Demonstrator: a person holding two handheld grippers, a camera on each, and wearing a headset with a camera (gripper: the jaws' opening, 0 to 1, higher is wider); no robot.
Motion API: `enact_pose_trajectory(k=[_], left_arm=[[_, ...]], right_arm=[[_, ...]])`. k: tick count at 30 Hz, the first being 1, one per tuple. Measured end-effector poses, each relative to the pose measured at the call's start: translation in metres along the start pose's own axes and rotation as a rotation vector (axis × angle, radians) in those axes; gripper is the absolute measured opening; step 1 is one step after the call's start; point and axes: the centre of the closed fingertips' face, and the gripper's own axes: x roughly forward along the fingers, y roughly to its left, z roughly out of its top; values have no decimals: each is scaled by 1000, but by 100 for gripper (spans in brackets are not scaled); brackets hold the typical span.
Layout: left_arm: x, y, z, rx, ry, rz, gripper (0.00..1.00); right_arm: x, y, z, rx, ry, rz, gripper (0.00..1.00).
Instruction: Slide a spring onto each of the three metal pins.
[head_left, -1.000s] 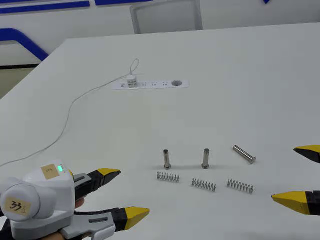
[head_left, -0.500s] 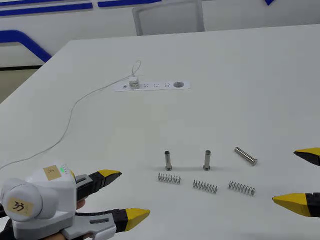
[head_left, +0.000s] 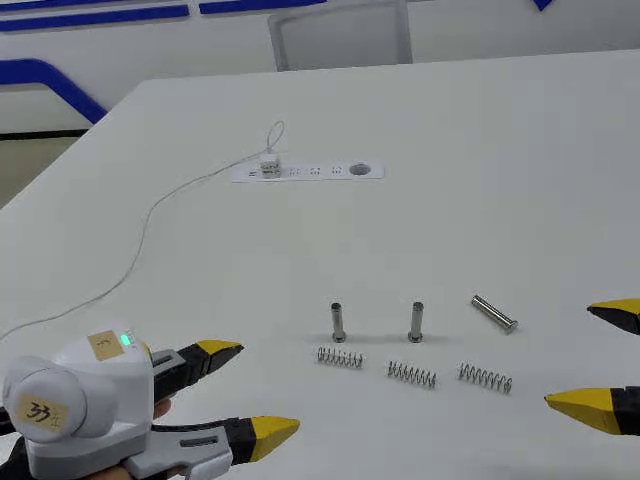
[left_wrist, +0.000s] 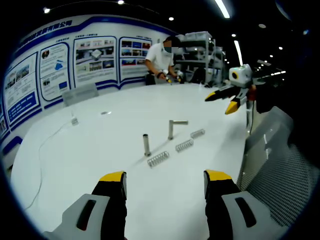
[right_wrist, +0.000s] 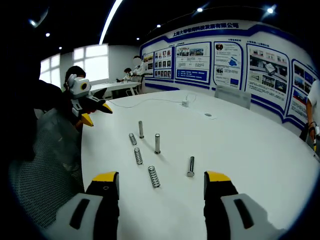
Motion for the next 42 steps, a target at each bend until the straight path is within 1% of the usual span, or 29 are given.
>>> enact_pose_trajectory(k=[10,17,21,24,27,30,34,36,42], left_arm=[[0,1,-1,3,3,6,64],[-1,2,-1,6,5,10,64],[-1,3,-1,8,5,14,64],[-1,3,-1,10,9,15,64],[-1,3,-1,15,12,16,64],[-1,3,-2,19,13,19,64],[-2,3,-1,17,13,24,64],[-1,3,-2,17,13,23,64],[-1,3,-2,16,13,23,63]], right_arm=[[2,-2,-2,12,12,1,67],[11,-14,2,30,31,-13,60],[18,-22,1,18,71,-23,56],[26,-32,2,9,111,-38,51],[34,-39,6,-2,125,-49,46],[43,-44,8,-4,141,-51,42],[55,-48,8,-27,184,-52,36],[60,-51,9,-36,191,-54,35],[75,-59,3,-46,254,-66,31]])
